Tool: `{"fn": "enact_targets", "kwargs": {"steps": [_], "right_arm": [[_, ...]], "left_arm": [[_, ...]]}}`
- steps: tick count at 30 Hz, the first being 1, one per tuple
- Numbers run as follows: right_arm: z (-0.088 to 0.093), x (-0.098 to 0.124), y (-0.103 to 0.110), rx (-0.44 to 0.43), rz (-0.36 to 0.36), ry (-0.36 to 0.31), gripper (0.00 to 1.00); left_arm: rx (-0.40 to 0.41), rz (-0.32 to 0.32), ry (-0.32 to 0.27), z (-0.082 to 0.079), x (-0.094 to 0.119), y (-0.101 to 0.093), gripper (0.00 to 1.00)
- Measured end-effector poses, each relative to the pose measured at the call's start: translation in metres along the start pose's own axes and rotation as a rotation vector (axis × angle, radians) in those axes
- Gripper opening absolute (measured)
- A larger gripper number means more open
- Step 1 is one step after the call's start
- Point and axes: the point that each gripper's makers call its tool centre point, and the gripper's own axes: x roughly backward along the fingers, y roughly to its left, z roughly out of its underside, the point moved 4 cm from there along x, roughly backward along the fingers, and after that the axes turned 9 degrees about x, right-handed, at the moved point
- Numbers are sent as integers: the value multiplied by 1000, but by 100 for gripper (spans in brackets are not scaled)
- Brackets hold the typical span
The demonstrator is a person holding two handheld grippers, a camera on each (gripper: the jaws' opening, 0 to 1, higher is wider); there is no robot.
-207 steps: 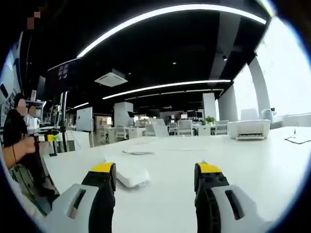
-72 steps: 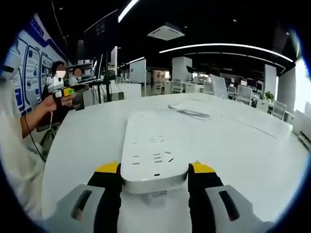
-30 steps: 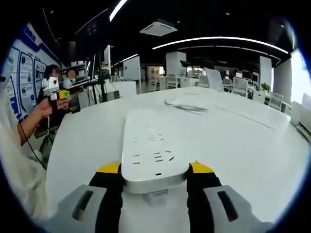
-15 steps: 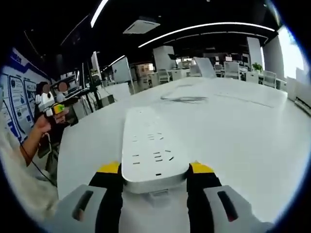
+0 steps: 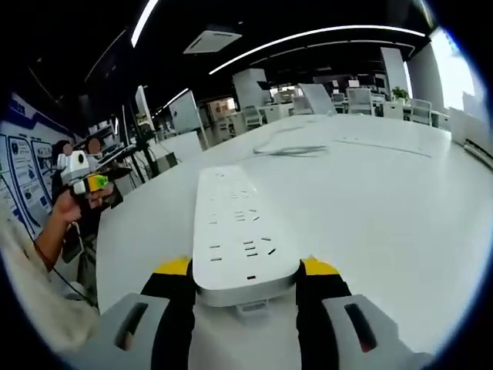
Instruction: Pick up the power strip scattered on the table, fix it on the side mounting bracket of the table, and press the switch
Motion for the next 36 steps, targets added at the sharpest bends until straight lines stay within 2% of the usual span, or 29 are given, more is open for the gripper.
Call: {"fn": "enact_targets", "kwargs": {"steps": [15, 20, 28, 30, 36], "right_arm": [[0, -1, 3, -8, 1, 4, 47], [0, -1, 4, -10, 6, 2, 47], [0, -1, 5, -11, 9, 6, 47], [0, -1, 6, -9, 12, 8, 47], [1, -1, 6, -15, 13, 2, 47]], "left_arm": [[62, 88, 50, 8, -31, -33, 78], [149, 107, 77, 10, -39, -41, 77], [263, 124, 78, 11, -49, -48, 75], [313, 121, 92, 13, -54, -49, 74], [374, 134, 91, 17, -67, -56, 75]]}}
